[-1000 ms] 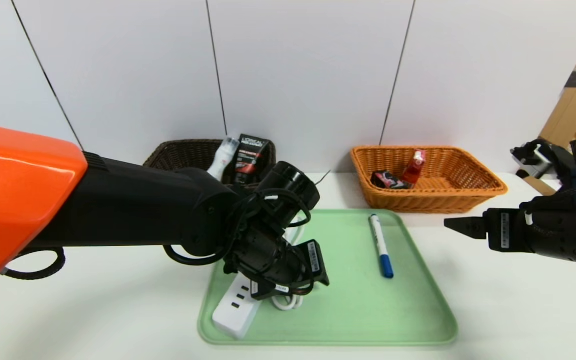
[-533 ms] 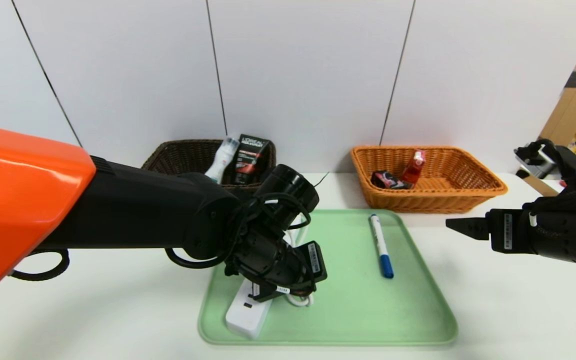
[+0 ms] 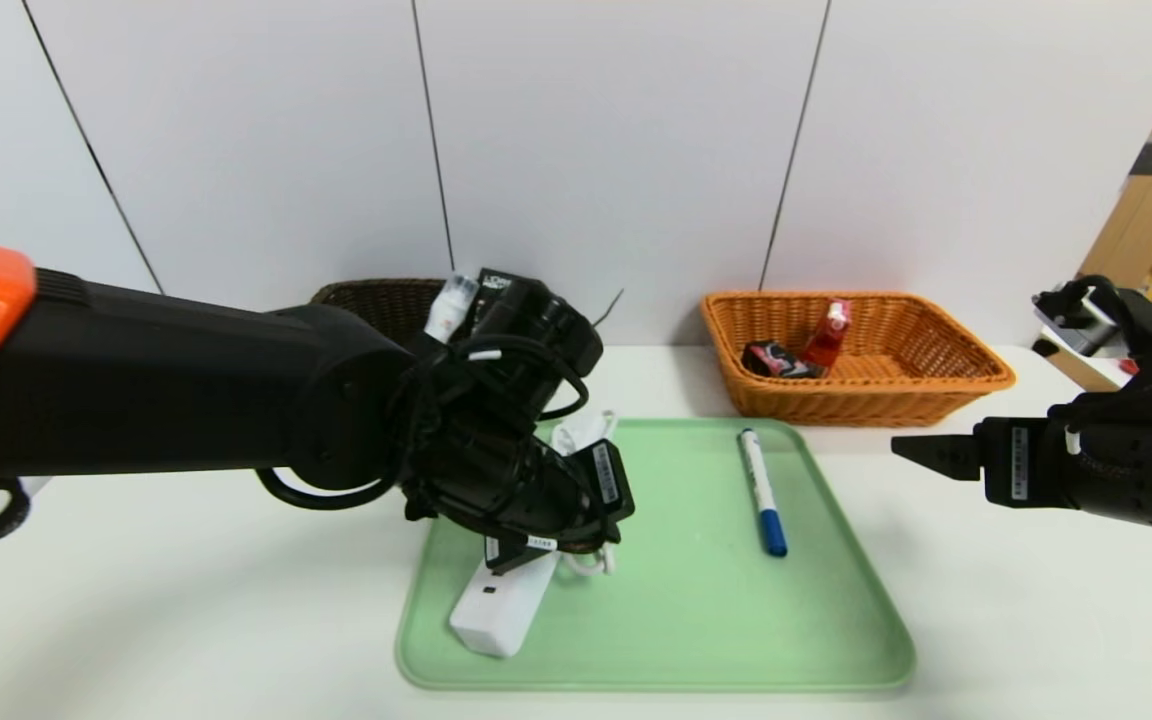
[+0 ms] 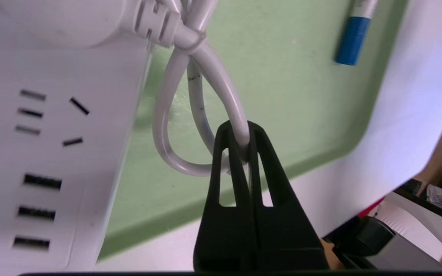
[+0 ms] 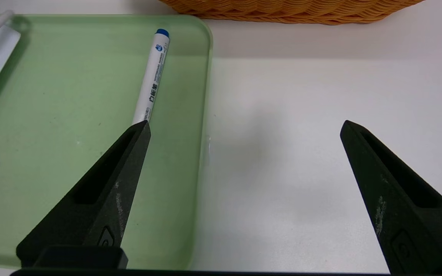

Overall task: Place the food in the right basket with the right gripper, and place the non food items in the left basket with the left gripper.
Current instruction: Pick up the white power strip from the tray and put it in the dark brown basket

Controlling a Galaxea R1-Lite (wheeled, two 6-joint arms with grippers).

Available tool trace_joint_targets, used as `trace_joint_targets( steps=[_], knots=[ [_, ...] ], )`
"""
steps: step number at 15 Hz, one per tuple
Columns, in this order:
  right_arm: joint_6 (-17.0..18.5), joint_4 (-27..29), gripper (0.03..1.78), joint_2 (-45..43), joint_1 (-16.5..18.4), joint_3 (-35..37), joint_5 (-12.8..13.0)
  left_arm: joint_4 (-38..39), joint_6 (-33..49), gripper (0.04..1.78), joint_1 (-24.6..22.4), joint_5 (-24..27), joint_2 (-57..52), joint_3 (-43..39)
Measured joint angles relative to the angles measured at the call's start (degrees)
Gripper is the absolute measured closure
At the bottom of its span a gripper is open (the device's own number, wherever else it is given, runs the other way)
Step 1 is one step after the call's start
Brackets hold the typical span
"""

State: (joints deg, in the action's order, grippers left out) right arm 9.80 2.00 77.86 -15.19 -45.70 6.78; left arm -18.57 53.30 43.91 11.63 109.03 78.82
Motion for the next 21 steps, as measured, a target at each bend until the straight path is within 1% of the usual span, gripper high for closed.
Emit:
trace_joint_targets(
  steps=[3,4,8,10,12,13,14,15,18,21],
  knots=[
    [0.0,0.0,0.1,-0.2,-0.1,0.1,0.0,0.0,0.9,1.77,-1.5,4.3,-5.2,0.1],
    [0.0,0.0,0.1,-0.2,-0.1,0.1,0.0,0.0,1.1,1.77,-1.9,5.0,-6.9,0.1],
    [0.0,0.0,0.1,-0.2,-0.5,0.0,0.1,-0.1,0.5,1.77,-2.5,5.0,-14.7,0.6],
    [0.1,0.0,0.1,-0.3,-0.5,0.0,0.3,0.1,-3.2,1.77,-2.8,4.6,-19.8,1.0],
    [0.2,0.0,0.1,-0.3,-0.5,0.0,0.4,0.2,-11.7,1.77,-3.4,2.1,-24.2,1.4],
    [0.2,0.0,0.1,-0.3,-0.5,0.0,0.4,0.2,-17.2,1.77,-4.0,-1.0,-26.1,1.5],
    [0.2,0.0,0.1,-0.3,-0.5,0.0,0.4,0.2,-22.3,1.77,-5.2,-3.1,-27.4,1.5],
    [0.1,0.0,0.1,-0.2,-0.5,0.0,0.5,0.2,-28.1,1.77,-6.9,-4.1,-28.6,1.5],
    [0.1,0.0,0.1,-0.1,-0.5,0.0,0.4,0.9,-43.7,1.77,-13.3,-4.2,-29.7,0.5],
    [0.2,0.0,0.1,0.0,-0.5,-0.1,0.5,3.3,-57.4,1.77,-20.1,-4.2,-27.2,-0.2]
  ],
)
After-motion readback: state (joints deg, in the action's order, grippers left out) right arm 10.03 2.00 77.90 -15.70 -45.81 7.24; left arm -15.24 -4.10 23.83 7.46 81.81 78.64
